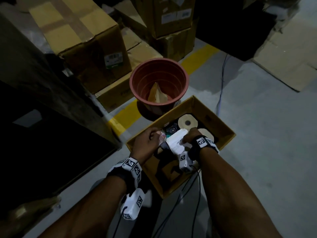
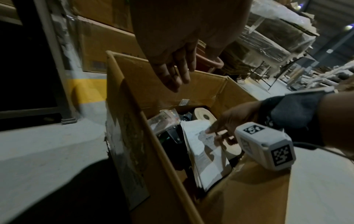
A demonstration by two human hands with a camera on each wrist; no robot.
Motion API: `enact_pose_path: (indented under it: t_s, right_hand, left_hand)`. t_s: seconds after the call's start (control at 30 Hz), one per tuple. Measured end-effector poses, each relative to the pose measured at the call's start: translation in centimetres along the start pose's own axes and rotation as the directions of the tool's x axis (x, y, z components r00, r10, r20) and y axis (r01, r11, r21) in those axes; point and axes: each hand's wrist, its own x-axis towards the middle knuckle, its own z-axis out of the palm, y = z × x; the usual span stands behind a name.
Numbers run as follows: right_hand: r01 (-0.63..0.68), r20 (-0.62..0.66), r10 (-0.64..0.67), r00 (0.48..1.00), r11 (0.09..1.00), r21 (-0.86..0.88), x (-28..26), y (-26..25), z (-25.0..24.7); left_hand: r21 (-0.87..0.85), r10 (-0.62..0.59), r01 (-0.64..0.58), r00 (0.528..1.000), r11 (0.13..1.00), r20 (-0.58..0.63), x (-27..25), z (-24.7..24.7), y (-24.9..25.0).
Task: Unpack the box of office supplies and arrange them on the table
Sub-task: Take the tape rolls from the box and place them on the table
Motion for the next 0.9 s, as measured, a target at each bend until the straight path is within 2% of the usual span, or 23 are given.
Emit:
enact_pose_path:
  t_s: [0.13,0.3,0.47,0.6,0.7,0.73,0.8,0.9]
  right_hand:
    - [0.011,-0.013,-0.012,1.000,0.995,-0.096,0.0,0.3,0.8]
    - [0.133,0.001,-0.134,0.991,0.987,-0.090,-2.9,-1.3,1.2]
    - [0.316,0.082,-0.327,0.941,0.941,0.123,-9.3,-2.2,-2.4]
    - [0.467,0.084,-0.530,0.844,0.803,0.371,-17.5,-2.7,-6.4]
    - [0.494,0.067,-0.637,0.768,0.656,0.571,-24.6,-4.2,-8.0]
    - [0.510,0.066,-0.675,0.735,0.614,0.602,-27.0,-5.0,-8.1]
    - [0.572,0.073,-0.749,0.659,0.561,0.598,-31.7,-7.3,-7.6]
    - [0.665,0.073,-0.825,0.560,0.500,0.555,-39.0,-11.0,-6.6]
  left_hand:
    - [-0.009,-0.048,0.048,0.998,0.999,-0.028,0.2,-1.1,-0.1]
    - [-0.016,-0.091,0.091,0.995,0.996,-0.042,-0.3,-1.2,-0.4]
    - [0.009,-0.141,0.141,0.990,0.990,-0.008,-2.1,-1.5,-0.3]
    - [-0.304,-0.117,0.146,0.987,0.941,0.113,-4.1,-3.6,0.1]
    - [-0.460,0.025,0.097,0.968,0.882,0.252,-8.5,-6.8,5.1]
    - [-0.473,0.077,0.046,0.968,0.880,0.238,-10.0,-8.0,6.8]
    - [-0.416,0.124,-0.056,0.983,0.908,0.138,-12.7,-10.8,9.5]
    - [-0.191,0.114,-0.115,0.993,0.975,-0.018,-17.0,-16.3,11.6]
